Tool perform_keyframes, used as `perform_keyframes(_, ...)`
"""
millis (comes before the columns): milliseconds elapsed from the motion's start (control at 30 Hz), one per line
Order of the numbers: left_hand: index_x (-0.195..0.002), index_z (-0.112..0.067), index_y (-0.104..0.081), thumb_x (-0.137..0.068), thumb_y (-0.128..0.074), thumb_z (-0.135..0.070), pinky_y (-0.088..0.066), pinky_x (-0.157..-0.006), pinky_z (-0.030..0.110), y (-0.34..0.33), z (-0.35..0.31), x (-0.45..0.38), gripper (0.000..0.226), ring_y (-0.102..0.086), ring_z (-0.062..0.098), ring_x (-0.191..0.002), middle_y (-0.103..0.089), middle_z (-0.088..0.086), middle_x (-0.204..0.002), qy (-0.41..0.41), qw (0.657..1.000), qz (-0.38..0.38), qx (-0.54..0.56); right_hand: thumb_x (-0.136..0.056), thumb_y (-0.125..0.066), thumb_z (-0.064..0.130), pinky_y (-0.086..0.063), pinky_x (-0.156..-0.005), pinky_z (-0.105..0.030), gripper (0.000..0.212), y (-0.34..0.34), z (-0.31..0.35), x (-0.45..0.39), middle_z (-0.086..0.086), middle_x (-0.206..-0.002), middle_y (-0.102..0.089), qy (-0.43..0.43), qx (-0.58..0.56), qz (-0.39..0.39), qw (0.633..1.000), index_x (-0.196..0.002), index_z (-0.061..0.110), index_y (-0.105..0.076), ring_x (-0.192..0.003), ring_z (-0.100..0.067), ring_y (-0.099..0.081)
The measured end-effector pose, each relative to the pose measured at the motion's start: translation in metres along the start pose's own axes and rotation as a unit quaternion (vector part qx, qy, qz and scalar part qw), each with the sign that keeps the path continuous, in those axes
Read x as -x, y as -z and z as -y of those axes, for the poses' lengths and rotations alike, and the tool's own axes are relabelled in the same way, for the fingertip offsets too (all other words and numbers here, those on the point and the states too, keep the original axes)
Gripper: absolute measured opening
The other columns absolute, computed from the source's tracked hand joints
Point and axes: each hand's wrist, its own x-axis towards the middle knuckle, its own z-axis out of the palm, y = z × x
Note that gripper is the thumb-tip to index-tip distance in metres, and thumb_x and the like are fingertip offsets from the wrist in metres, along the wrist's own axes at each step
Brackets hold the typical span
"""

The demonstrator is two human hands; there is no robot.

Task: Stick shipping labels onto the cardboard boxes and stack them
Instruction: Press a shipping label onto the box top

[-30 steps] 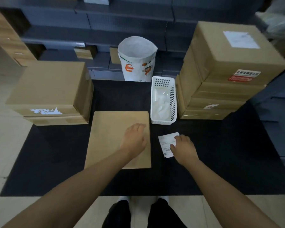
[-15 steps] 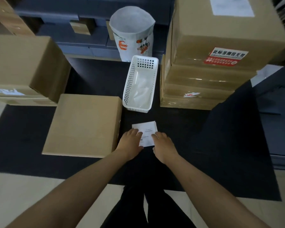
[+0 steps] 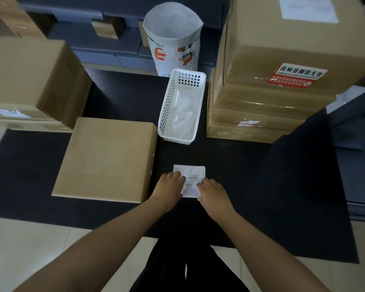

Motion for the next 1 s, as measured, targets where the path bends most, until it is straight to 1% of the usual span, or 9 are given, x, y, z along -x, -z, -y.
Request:
perform_keyframes(133,-0.131,-0.015,-0.044,-0.09,-0.058,-0.036,-0.036,-0.098,0.035,-0.003,-0.001,0.002,0.048,-0.049,0.025,-0.116,-0.047,0.007,-0.131,0.003,1.0,-0.004,0.016,-0.097,-0.046,0.021,-0.039,-0.093,-0.035,0.035,-0.008,-0.002,0.004,-0.01,-0.129,-0.047,0.032,0.053,0.017,0.998,-0.13,0.009,-0.048,-0.111,-0.024,-0.048)
perform_keyframes(267,-0.13,-0.016,-0.046,-0.092,-0.052,-0.04,-0.035,-0.1,0.033,0.001,0.0,0.005,0.046,-0.048,0.022,-0.118,-0.049,0.005,-0.131,0.006,0.998,-0.03,0.048,-0.092,-0.051,0.016,-0.039,-0.093,-0.036,0.035,-0.008,-0.002,0.011,-0.011,-0.126,-0.048,0.059,0.084,0.02,0.995,-0.127,0.008,-0.05,-0.109,-0.026,-0.048)
perform_keyframes(433,-0.127,-0.017,-0.051,-0.096,-0.041,-0.041,-0.037,-0.097,0.033,0.021,0.007,0.008,0.04,-0.051,0.021,-0.113,-0.053,0.003,-0.126,0.031,0.996,-0.063,0.058,-0.089,-0.058,0.018,-0.038,-0.089,-0.034,0.028,0.022,-0.003,0.013,-0.009,-0.12,-0.048,0.029,0.105,-0.059,0.992,-0.115,0.01,-0.057,-0.102,-0.022,-0.049)
perform_keyframes(533,-0.126,-0.019,-0.052,-0.097,-0.039,-0.04,-0.038,-0.095,0.034,0.034,0.011,0.012,0.038,-0.051,0.021,-0.112,-0.054,0.003,-0.124,0.047,0.995,-0.073,0.046,-0.089,-0.058,0.017,-0.04,-0.088,-0.033,0.02,0.04,-0.001,0.013,-0.006,-0.113,-0.054,0.006,0.088,-0.076,0.993,-0.107,0.013,-0.062,-0.099,-0.02,-0.052)
perform_keyframes(700,-0.124,-0.02,-0.054,-0.098,-0.035,-0.035,-0.037,-0.091,0.032,0.052,0.016,0.017,0.036,-0.052,0.021,-0.108,-0.055,0.002,-0.121,0.068,0.993,-0.093,0.029,-0.096,-0.051,0.023,-0.045,-0.083,-0.026,0.023,0.056,-0.004,0.019,0.001,-0.108,-0.059,-0.061,-0.035,-0.097,0.993,-0.111,0.023,-0.068,-0.095,-0.015,-0.055)
perform_keyframes(767,-0.123,-0.019,-0.055,-0.098,-0.036,-0.034,-0.038,-0.093,0.032,0.058,0.018,0.019,0.035,-0.052,0.021,-0.108,-0.055,0.002,-0.12,0.076,0.991,-0.101,0.04,-0.096,-0.05,0.026,-0.048,-0.082,-0.027,0.023,0.063,-0.005,0.022,0.002,-0.108,-0.063,-0.064,-0.062,-0.091,0.992,-0.109,0.024,-0.069,-0.094,-0.014,-0.058)
perform_keyframes(833,-0.121,-0.018,-0.056,-0.098,-0.037,-0.034,-0.039,-0.094,0.032,0.064,0.021,0.021,0.034,-0.051,0.02,-0.108,-0.055,0.002,-0.119,0.084,0.989,-0.111,0.057,-0.096,-0.05,0.026,-0.05,-0.078,-0.026,0.022,0.069,-0.007,0.024,0.004,-0.104,-0.066,-0.077,-0.108,-0.111,0.985,-0.105,0.023,-0.069,-0.091,-0.012,-0.061)
perform_keyframes(900,-0.119,-0.018,-0.057,-0.098,-0.038,-0.034,-0.039,-0.094,0.033,0.071,0.025,0.022,0.032,-0.052,0.018,-0.107,-0.056,0.001,-0.117,0.094,0.984,-0.134,0.074,-0.095,-0.053,0.023,-0.051,-0.077,-0.025,0.018,0.077,-0.009,0.023,0.006,-0.1,-0.068,-0.1,-0.208,-0.141,0.963,-0.104,0.023,-0.069,-0.089,-0.01,-0.062)
perform_keyframes(1000,-0.114,-0.019,-0.059,-0.097,-0.042,-0.032,-0.037,-0.092,0.033,0.085,0.032,0.024,0.029,-0.054,0.02,-0.104,-0.058,0.0,-0.114,0.119,0.971,-0.181,0.1,-0.091,-0.059,0.023,-0.053,-0.078,-0.027,0.012,0.089,-0.008,0.016,0.006,-0.092,-0.069,-0.112,-0.354,-0.181,0.911,-0.097,0.024,-0.069,-0.086,-0.008,-0.063)
